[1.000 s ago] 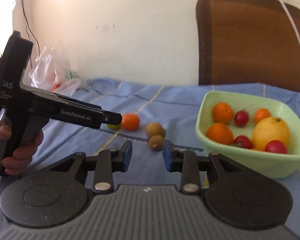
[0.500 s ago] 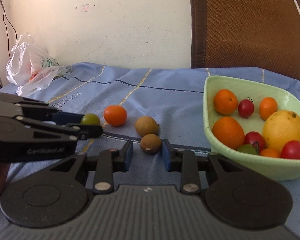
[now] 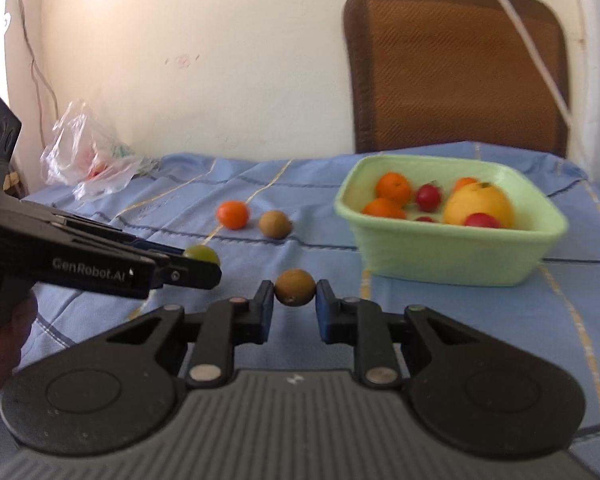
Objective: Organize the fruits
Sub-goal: 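Grasp a green tomato with the left gripper while the right gripper grasps a kiwi, then release the green tomato into the basket with the left gripper, then grasp an orange with the left gripper while the right gripper holds the kiwi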
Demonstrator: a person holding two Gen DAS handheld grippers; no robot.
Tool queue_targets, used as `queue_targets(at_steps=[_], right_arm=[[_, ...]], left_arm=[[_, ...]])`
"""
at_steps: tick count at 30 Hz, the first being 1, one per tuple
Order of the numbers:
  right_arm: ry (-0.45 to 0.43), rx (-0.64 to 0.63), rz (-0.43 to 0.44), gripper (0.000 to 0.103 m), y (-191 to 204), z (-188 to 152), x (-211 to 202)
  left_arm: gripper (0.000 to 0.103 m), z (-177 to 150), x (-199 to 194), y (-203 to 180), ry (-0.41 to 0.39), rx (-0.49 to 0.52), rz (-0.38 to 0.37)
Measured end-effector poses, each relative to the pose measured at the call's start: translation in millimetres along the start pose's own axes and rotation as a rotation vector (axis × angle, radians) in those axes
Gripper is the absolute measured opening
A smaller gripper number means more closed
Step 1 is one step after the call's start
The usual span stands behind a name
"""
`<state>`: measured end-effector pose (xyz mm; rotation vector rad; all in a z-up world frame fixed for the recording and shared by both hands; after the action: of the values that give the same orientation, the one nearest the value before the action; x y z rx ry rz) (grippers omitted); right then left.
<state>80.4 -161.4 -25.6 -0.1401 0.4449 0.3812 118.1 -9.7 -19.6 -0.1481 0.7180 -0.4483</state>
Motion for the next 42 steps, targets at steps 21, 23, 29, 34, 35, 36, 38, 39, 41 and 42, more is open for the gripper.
queue_targets(at_steps=[21, 23, 29, 34, 35, 36, 38, 39, 41, 42], right_arm=[[-0.137, 0.061, -0.145, 0.034, -72.6, 22.1, 12.5], [-0.159, 0.073, -0.142, 0.039, -74.1, 22.7, 9.6], [-0.188, 0.124, -0.138, 0.039, -77.3, 21.6, 3.0], [-0.218, 0.148, -0.151, 0.039, -80.7, 22.5, -1.3], [-0.226, 0.149, -0.154, 0.039, -80.1, 22.3, -2.8], [-0.235, 0.149, -0.154, 0.039, -78.9, 22.3, -4.8], [-0.258, 0.153, -0.14, 0.039, -74.2, 23.3, -9.8], [-0.269, 0.149, -0.126, 0.041, -70.0, 24.4, -12.0], [-0.273, 0.129, -0.086, 0.041, -57.6, 27.2, -13.8], [-0.261, 0.11, -0.056, 0.041, -49.4, 28.4, -12.7]], left_arm=[[0.035, 87.5, 99.3, -69.8, 0.05, 0.0, -0.094], [0.042, 89.2, 100.9, -70.7, 0.047, -0.005, -0.093], [0.042, 106.5, 57.0, -40.4, -0.081, -0.034, -0.061], [0.042, 101.0, 20.8, 12.4, -0.133, -0.066, 0.041], [0.042, 96.1, 17.9, 21.9, -0.125, -0.073, 0.06], [0.042, 90.0, 16.7, 30.6, -0.113, -0.077, 0.077], [0.042, 76.4, 18.9, 45.1, -0.086, -0.077, 0.118], [0.042, 70.7, 22.2, 51.0, -0.069, -0.073, 0.133], [0.043, 61.6, 29.6, 60.8, -0.035, -0.075, 0.145], [0.046, 57.7, 33.2, 63.9, -0.022, -0.08, 0.144]])
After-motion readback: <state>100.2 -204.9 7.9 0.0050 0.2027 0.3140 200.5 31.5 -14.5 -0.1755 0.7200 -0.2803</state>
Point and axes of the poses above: each gripper's, at about its wrist camera, not at the fingertips, and x roughly the way its jaws point, y to its left, z to its top, the point moved 5 cm from there along x, roughly the way its jaws point, and after that the axes turned 7 degrees about -x, right-handed, at the moved point
